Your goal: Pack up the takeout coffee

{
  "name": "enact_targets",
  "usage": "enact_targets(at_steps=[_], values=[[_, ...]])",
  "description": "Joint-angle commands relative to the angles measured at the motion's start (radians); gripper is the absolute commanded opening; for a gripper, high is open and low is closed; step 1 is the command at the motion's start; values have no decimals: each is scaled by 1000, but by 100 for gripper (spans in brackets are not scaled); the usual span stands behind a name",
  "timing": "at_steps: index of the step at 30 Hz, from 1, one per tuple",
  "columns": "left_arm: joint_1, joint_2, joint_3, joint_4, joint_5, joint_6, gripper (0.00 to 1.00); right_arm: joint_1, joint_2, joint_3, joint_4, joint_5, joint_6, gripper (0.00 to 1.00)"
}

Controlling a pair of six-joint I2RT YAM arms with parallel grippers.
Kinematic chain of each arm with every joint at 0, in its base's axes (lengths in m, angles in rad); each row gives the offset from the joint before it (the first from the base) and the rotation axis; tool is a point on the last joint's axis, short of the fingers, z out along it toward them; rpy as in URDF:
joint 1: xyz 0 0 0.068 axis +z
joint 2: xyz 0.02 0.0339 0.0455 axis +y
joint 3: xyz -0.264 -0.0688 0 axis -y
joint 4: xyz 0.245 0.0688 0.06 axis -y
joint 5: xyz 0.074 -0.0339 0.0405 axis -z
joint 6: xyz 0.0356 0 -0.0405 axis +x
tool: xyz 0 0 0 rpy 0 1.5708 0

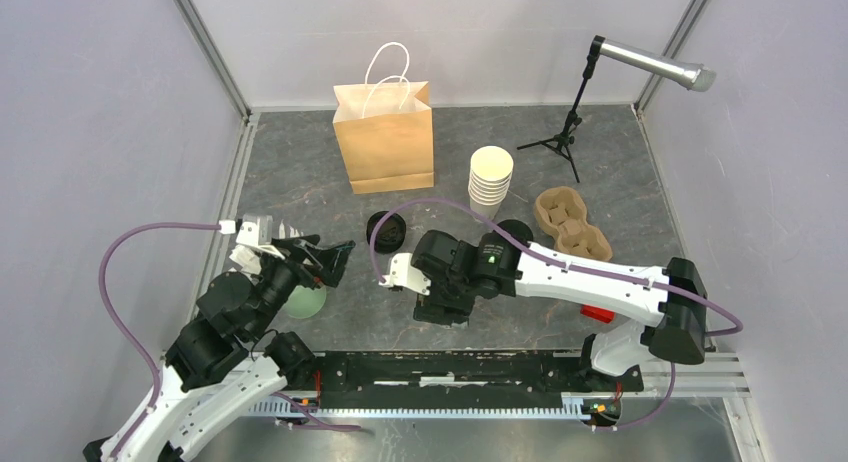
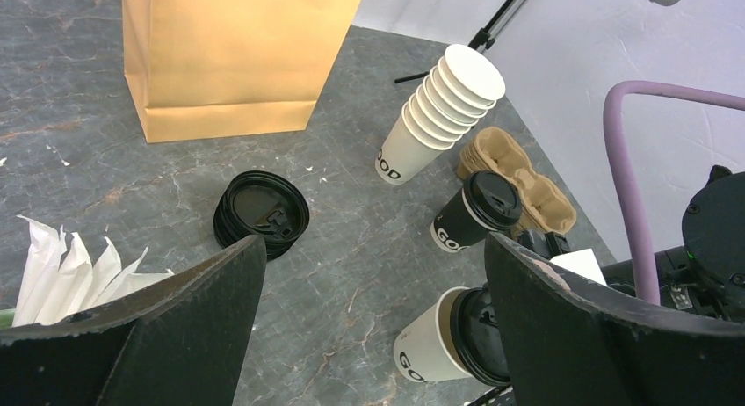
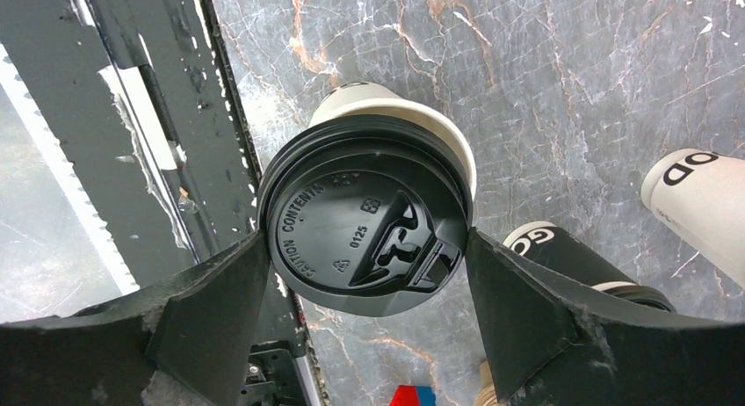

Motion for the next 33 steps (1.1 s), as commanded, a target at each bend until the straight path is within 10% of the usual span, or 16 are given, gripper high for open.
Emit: enact_targets(at_steps=[1, 33], values=[[-3, 23, 5, 40, -2, 30, 100, -9, 28, 53, 3, 15, -26, 88], [-4, 29, 11, 27, -26, 38, 100, -29, 14, 28, 44, 19, -45, 92]])
